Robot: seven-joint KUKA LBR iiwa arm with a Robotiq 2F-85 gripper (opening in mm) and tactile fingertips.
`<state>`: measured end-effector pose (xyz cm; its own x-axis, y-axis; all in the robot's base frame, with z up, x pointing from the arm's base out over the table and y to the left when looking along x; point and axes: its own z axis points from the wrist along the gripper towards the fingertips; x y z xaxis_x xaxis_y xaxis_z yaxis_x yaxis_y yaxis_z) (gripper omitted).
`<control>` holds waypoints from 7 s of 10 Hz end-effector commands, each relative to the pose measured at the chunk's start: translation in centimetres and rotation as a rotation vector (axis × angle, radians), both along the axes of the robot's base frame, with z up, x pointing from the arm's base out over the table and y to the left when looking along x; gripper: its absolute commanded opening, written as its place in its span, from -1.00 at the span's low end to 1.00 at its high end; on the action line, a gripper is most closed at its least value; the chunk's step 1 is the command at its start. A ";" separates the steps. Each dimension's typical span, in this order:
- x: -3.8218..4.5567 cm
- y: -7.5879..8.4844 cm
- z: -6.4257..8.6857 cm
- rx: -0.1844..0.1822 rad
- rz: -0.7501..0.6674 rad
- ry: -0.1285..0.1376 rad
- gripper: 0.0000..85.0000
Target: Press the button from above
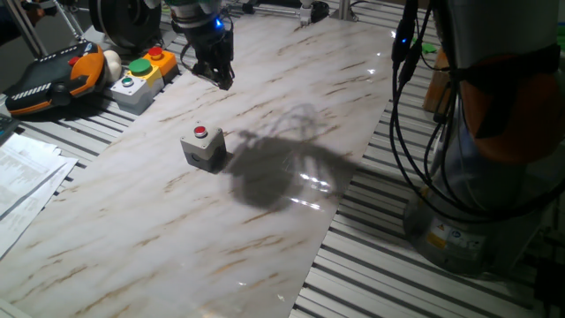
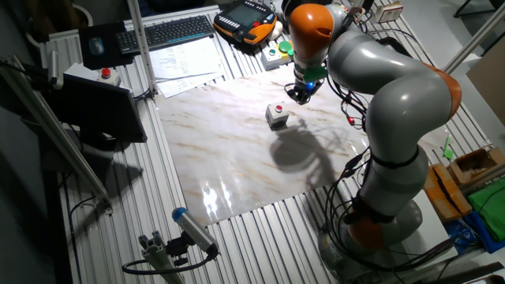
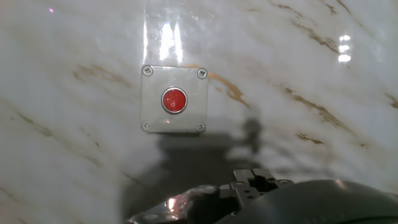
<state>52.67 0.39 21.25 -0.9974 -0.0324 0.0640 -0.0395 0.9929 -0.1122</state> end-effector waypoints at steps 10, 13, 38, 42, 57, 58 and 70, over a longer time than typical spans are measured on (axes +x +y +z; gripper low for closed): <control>-1.58 3.0 -1.9 0.090 -0.059 0.026 -0.98; -2.73 3.6 -1.9 0.068 -0.072 0.026 -0.98; 0.86 5.7 -2.4 0.117 -0.162 -0.049 -0.98; 1.22 5.8 -2.2 0.114 -0.159 -0.046 -0.98; 1.95 5.2 -2.4 0.119 -0.125 -0.090 -0.98; 2.18 5.1 -2.5 0.119 -0.120 -0.090 -0.98; 3.60 4.1 -3.4 0.125 -0.111 -0.091 -0.98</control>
<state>56.26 4.47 17.87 -0.9968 0.0765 -0.0238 0.0761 0.9970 0.0140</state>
